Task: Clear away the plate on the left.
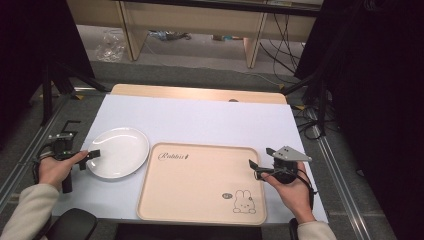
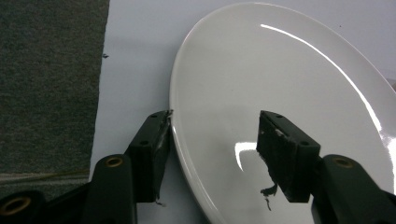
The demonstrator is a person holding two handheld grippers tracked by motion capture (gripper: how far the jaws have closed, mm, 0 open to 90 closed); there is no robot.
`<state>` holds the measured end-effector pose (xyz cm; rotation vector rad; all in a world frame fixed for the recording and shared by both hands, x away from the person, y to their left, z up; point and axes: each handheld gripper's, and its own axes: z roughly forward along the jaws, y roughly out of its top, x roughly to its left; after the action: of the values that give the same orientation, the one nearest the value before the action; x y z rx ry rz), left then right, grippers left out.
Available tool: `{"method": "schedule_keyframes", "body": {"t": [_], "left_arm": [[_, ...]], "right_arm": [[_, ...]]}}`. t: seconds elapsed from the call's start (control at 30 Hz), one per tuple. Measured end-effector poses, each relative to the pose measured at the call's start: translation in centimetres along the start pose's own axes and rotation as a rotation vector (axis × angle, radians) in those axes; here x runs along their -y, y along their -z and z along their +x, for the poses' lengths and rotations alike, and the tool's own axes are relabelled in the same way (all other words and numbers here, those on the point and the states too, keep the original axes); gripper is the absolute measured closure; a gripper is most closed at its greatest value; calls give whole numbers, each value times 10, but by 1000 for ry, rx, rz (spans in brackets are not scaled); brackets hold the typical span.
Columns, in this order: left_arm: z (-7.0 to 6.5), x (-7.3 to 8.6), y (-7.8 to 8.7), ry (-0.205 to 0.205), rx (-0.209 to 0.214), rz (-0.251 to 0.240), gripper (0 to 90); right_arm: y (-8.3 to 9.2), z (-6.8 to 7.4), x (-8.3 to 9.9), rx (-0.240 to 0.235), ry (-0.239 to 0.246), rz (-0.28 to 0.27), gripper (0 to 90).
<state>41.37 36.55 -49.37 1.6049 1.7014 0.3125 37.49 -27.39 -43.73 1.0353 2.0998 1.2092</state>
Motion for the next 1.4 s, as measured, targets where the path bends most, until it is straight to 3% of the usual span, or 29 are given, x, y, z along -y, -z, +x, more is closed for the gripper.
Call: {"method": "schedule_keyframes", "body": {"t": [0.03, 0.23, 0.57, 0.77, 0.9, 0.93, 1.1, 1.33, 1.37, 1.4], "left_arm": [[1, 0, 0, 6, 20, -1, 459], [6, -1, 0, 89, 28, 3, 536], [9, -5, 0, 125, 2, 36, 681], [11, -7, 0, 170, 11, 50, 714], [15, -7, -1, 236, 40, 40, 743], [17, -6, 0, 228, 52, 42, 748], [21, -4, -1, 281, 113, 17, 774], [23, -5, 3, 295, 129, 19, 799], [31, -5, 8, 198, 141, 89, 799], [24, -6, 5, 296, 132, 8, 807]], "right_arm": [[0, 0, 0, 0, -1, 0, 224], [-1, 0, 0, -2, 7, 0, 224], [-1, 0, 0, -3, 2, 4, 225], [-2, 0, 0, -7, 5, 6, 226], [-2, 0, 0, -7, 1, 9, 228], [-2, 0, 0, -7, 2, 11, 229], [-2, 1, 0, -6, 0, 11, 231], [-2, 0, 0, -4, 5, 10, 232], [-2, 0, 0, -4, 5, 10, 232], [-2, 0, 0, -3, 6, 9, 232]]}}
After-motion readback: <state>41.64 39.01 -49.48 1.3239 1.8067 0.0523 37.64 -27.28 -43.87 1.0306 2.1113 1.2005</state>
